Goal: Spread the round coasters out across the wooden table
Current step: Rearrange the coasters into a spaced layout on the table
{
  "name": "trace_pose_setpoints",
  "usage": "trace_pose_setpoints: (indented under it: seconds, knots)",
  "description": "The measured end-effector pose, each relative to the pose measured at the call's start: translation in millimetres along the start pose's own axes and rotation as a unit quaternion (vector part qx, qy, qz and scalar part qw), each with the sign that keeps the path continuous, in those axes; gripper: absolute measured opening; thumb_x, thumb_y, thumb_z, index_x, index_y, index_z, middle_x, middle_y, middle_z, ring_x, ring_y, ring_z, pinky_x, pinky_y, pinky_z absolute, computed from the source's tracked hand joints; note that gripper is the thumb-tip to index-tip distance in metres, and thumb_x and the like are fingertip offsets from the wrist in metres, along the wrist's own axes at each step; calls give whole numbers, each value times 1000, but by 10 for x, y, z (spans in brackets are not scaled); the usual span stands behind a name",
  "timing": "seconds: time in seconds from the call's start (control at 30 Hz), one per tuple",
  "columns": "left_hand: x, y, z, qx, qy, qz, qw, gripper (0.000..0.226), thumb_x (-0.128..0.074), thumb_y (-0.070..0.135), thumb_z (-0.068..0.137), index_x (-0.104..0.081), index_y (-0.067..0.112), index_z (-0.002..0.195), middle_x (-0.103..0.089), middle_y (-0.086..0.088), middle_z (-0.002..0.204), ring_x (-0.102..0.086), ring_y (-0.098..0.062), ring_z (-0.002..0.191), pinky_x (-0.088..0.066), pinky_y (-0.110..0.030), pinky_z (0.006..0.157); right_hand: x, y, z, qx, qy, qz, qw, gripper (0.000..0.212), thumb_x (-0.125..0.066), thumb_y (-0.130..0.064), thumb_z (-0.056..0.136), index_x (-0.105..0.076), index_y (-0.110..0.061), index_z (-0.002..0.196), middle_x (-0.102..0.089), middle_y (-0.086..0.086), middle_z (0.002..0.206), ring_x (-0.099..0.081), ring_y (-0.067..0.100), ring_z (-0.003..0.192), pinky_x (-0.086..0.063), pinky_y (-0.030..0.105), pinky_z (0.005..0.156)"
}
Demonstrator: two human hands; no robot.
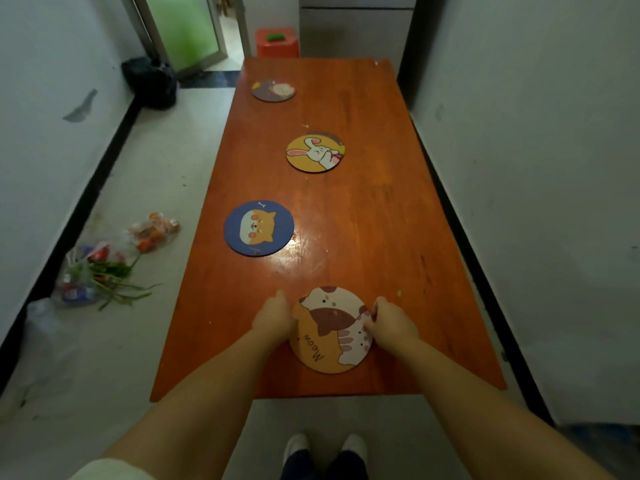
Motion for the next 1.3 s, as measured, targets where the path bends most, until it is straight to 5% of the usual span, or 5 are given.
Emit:
trace_pose_setpoints:
  seconds: [0.13, 0.27, 0.4, 0.6, 1.3]
  knots:
    - [166, 192, 72, -44, -29, 3, 999, 15, -61, 20, 88, -52, 8, 85, -55, -11, 86, -54, -24, 75, -43, -34, 69, 233, -11, 21, -16, 17, 39, 999, 24, -56, -31, 90, -53, -13, 107, -61, 13, 119, -59, 24, 101, -50, 36, 74]
    - [348, 598, 146, -125, -16, -4, 992, 19, -59, 25, 91, -55, 8, 99, -61, -8, 86, -54, -23, 77, -44, -29, 63, 633, 105, 48, -39, 64, 108, 991, 17, -55, -28, 92, -57, -15, 102, -65, 7, 107, -60, 20, 89, -55, 38, 83]
    - [431, 1154, 102, -201, 16, 9, 979, 26, -55, 30, 93, -43, 19, 73, -42, 0, 64, -41, -16, 57, -36, -28, 57, 1090, 355, 42, -46, 118, 141, 982, 16, -54, -27, 93, -57, -12, 96, -64, 10, 105, -54, 21, 86, -46, 34, 75]
    - [174, 2101, 55, -272, 26, -7, 962, 29, -55, 34, 92, -61, 7, 102, -64, -10, 94, -55, -20, 78, -41, -27, 61, 1598, 1047, 20, -65, 160, 176, 969, 13, -51, -24, 93, -52, -13, 86, -56, 7, 91, -52, 24, 82, -44, 35, 74]
    - [-1420, 4955, 44, -207, 35, -78, 975, 20, -57, 32, 90, -58, 12, 88, -67, -15, 105, -56, -23, 83, -42, -29, 73, 3497, 3497, 1105, -16, 93, 53, 994, 16, -50, -22, 92, -58, -9, 93, -65, 16, 110, -60, 30, 100, -47, 34, 82]
Point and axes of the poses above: each hand's wrist, its own z-axis towards the middle knuckle, its own x-axis out of the back of the hand, y = z × x, the point moved 3 cm from there along z, towards the middle knuckle
